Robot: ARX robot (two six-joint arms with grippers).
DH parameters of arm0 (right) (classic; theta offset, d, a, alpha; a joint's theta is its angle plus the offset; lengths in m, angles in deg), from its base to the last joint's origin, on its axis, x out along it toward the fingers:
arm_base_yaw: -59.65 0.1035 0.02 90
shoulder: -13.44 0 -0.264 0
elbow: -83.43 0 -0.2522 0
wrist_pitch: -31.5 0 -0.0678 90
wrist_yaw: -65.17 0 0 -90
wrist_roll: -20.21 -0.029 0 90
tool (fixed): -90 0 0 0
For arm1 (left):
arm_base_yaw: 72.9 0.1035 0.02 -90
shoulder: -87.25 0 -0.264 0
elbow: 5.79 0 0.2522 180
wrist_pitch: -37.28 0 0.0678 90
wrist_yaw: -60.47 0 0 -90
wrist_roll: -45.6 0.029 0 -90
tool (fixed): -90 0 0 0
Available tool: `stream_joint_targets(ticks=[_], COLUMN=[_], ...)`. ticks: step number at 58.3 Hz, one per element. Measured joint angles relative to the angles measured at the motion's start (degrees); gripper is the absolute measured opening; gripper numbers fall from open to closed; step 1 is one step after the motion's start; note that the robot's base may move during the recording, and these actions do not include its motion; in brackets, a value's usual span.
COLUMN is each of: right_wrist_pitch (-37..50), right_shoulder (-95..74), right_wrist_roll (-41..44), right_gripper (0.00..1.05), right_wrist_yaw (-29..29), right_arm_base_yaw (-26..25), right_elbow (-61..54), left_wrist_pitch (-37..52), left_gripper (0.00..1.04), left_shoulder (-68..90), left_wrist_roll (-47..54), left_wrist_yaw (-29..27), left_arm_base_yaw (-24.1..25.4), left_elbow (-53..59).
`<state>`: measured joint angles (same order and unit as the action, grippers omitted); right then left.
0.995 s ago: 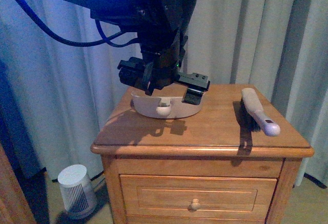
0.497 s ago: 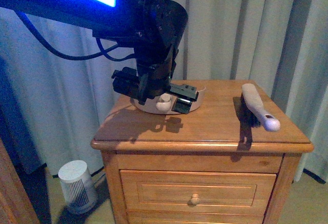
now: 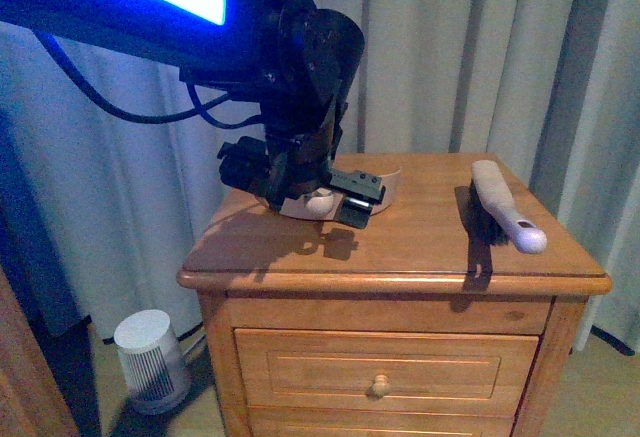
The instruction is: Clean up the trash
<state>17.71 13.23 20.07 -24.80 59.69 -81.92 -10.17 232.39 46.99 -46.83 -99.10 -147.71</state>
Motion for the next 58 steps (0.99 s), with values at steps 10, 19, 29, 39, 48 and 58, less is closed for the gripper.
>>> stream_joint_targets(ticks=[10,19,29,39,48,58], right_wrist_pitch=[0.0,0.0,0.0,0.0,0.0,0.0], right_shoulder=[0.0,0.0,0.0,0.0,0.0,0.0], right_wrist_roll=[0.0,0.0,0.0,0.0,0.0,0.0], right_gripper=[0.97,0.97,0.97,0.97,0.97,0.97], right_wrist_yaw=[0.0,0.0,0.0,0.0,0.0,0.0], right_arm_base_yaw=[0.0,0.0,0.0,0.0,0.0,0.0], right_elbow=[0.0,0.0,0.0,0.0,0.0,0.0], left_wrist_pitch=[0.1,0.7,1.2,2.3,6.4,14.0], left_gripper=[0.96,0.71,0.64,0.64,0.64,0.64], left_shoulder=[0.0,0.0,-0.2,-1.1,-4.5,-13.9], left_wrist_roll=[0.3,0.6,1.4,1.5,2.3,4.6], left_wrist_yaw=[0.1,-0.6,-0.5,-0.5,0.4,2.5], left_arm_base_yaw=[0.0,0.1,0.1,0.4,0.9,1.4], left_elbow=[0.0,0.0,0.5,1.4,5.0,13.1])
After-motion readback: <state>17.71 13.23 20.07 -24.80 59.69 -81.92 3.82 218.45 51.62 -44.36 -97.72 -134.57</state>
